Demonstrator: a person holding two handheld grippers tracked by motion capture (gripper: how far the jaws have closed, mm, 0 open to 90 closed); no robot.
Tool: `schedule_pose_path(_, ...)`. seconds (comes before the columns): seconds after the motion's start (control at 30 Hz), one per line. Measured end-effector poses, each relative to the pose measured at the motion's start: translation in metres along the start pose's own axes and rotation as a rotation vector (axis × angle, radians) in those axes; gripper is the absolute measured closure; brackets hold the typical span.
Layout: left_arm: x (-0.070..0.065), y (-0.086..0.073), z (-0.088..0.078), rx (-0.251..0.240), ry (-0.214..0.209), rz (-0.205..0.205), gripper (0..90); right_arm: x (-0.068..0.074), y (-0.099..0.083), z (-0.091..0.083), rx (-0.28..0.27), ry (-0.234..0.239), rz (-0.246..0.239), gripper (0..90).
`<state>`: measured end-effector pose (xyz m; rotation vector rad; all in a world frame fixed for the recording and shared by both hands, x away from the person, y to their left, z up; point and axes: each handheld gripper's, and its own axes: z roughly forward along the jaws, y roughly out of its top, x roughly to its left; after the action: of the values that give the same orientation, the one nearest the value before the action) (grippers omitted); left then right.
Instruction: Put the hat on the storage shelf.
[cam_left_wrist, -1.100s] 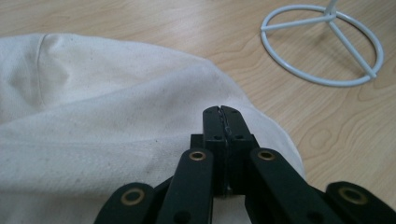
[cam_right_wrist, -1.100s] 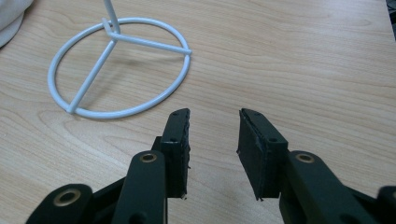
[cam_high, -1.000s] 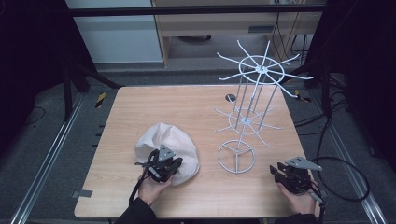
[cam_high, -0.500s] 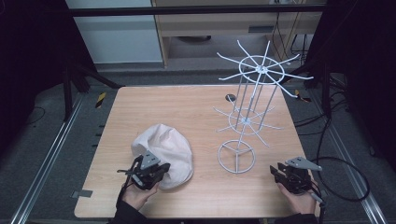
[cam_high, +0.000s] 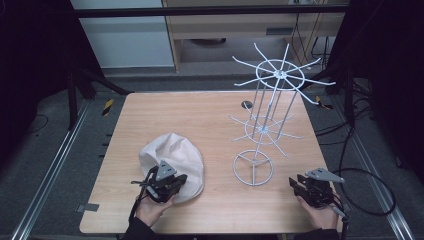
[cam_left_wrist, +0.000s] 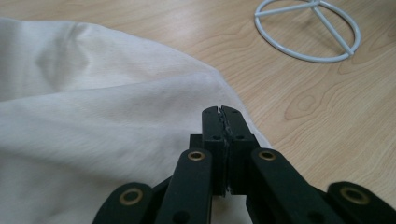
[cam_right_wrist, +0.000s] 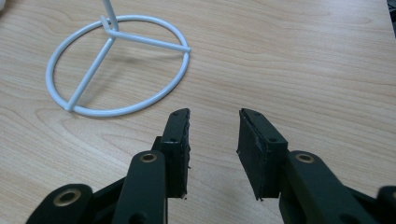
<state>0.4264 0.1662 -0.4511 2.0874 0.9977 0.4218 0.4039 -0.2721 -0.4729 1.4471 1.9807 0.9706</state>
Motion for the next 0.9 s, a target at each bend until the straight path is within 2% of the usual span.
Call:
schedule_pose_path(0.13,-0.008,0.000,0.011,0.029,0.004,0.020,89.4,0.000,0.000,0.000,0.004,0.004,0.008,63.8)
schedule_pose_path(0.27,-0.008,-0.004,0.012,0.047,0.007,0.029,89.8,0.000,0.000,0.000,0.006,0.003,0.003,63.8)
schedule_pose_path(0.67,0.009,-0.026,-0.019,0.058,0.000,0.007,90.0,0.000,0.000,0.000,0.009,0.002,0.002,63.7)
schedule_pose_path(0.9,0.026,-0.044,-0.043,0.056,0.029,-0.031,90.0,0.000,-0.001,0.001,0.013,0.001,-0.001,63.7)
